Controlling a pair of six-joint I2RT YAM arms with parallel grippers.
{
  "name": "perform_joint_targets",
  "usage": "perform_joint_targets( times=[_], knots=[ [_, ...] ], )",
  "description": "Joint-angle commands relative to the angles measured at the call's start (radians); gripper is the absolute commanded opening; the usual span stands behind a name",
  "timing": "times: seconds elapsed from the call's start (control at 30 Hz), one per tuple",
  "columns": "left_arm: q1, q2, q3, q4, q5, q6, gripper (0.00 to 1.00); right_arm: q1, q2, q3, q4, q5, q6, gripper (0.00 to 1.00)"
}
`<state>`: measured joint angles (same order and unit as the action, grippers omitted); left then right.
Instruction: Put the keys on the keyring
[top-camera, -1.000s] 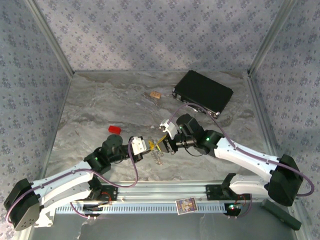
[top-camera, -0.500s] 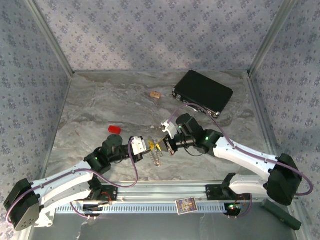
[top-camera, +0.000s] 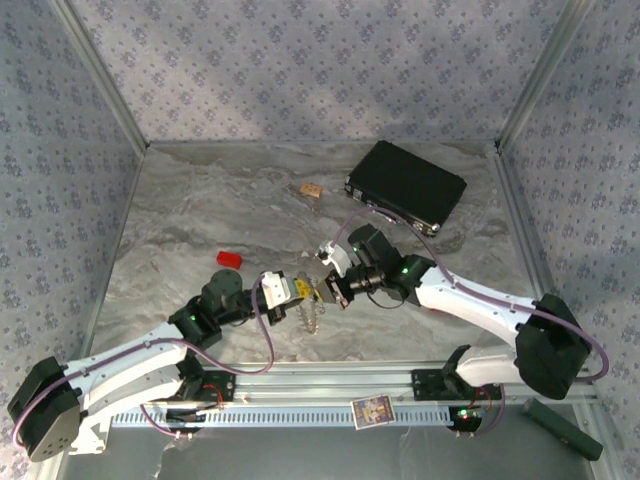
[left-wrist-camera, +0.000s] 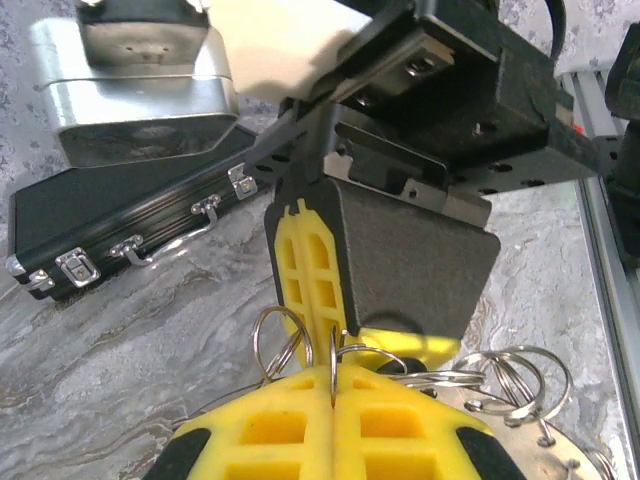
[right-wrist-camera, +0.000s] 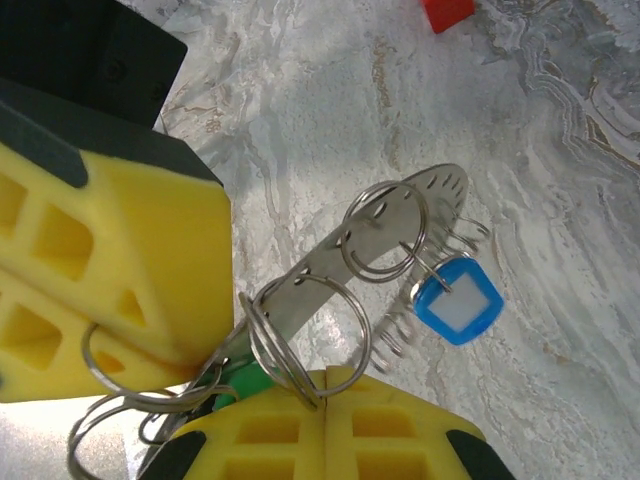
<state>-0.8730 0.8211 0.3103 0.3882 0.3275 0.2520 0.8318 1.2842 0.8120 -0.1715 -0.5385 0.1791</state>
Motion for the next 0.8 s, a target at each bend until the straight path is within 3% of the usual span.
perform_joint_targets(
  times=[0.0,0.1,0.2,0.43,0.77],
  knots=[
    [-0.009,-0.011,0.0,0.105,0.025,-0.034,0.0,0.003,-0.063,-0.027,0.045,0.005,-0.023,0.09],
    [-0.008,-0.009,-0.007,0.098,0.025,-0.047,0.0,-0.01,-0.159,-0.066,0.038,0.104,-0.072,0.25],
    [-0.008,-0.01,-0.016,0.106,0.033,-0.056,0.0,-0.006,-0.257,-0.117,0.045,0.212,-0.177,0.33],
    [-0.007,0.005,-0.03,0.149,0.075,-0.093,0.0,0.066,-0.367,-0.218,0.124,0.183,-0.493,0.37],
    [-0.006,0.033,-0.037,0.194,0.127,-0.129,0.0,0.091,-0.314,-0.229,0.18,0.201,-0.535,0.36]
  ],
)
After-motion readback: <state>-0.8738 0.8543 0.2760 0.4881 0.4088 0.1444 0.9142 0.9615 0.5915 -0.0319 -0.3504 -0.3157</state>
